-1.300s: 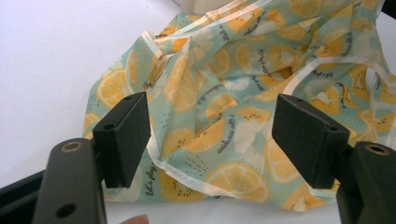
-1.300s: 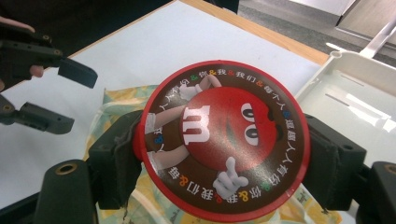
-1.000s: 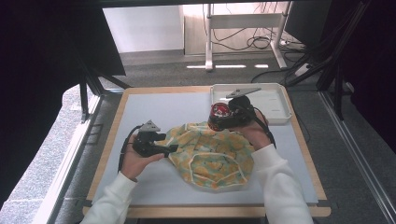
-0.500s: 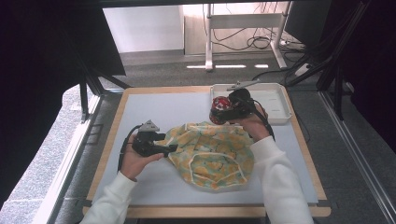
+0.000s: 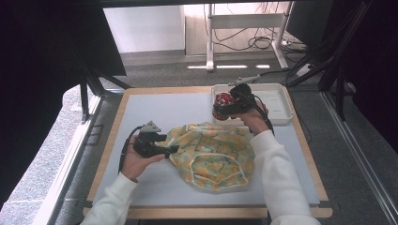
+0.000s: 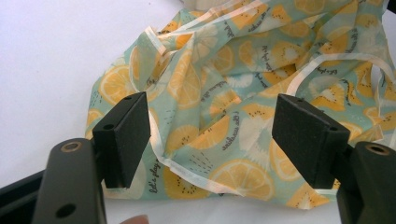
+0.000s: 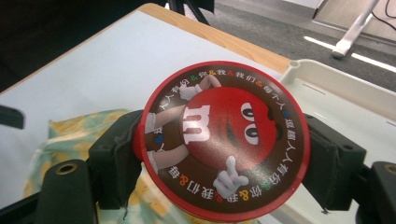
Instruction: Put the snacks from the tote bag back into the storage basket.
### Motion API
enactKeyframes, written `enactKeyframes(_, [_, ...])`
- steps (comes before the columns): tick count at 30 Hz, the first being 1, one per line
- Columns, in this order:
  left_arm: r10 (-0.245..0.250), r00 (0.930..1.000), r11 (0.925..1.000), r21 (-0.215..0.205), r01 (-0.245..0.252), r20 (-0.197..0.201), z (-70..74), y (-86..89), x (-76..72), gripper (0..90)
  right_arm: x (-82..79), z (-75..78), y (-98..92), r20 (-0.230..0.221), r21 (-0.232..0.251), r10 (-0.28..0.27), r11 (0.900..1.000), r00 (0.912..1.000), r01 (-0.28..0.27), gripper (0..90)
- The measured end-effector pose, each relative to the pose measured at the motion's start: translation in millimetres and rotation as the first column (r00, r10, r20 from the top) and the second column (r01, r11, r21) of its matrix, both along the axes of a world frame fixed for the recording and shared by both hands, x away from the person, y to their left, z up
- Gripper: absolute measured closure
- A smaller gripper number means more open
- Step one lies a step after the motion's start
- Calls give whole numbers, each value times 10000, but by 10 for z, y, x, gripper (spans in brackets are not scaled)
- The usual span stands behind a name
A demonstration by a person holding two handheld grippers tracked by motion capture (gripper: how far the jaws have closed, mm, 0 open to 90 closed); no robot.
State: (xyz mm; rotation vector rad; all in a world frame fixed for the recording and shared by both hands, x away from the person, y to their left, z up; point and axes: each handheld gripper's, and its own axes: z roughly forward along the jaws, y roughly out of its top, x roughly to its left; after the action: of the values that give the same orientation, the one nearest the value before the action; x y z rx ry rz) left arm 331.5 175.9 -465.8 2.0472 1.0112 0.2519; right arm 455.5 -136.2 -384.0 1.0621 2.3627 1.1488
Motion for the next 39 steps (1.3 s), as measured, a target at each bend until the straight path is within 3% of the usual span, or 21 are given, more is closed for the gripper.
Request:
enactKeyframes(7, [35, 10000, 10000, -20, -35, -15, -4, 16, 7, 280, 181, -88, -29, -206, -169, -275, 9995, 9994, 271, 232])
enactKeyframes(23, [-34, 10000, 9999, 123, 35, -86, -36, -5, 17, 280, 365, -200, -68, -419, -480, -568, 9973, 9975, 548, 232])
enactKeyframes(39, [1, 9999, 10000, 86, 0, -140, -46, 20, 27, 280, 642, -390, 18, -812, -833, -965, 9925, 9920, 897, 232])
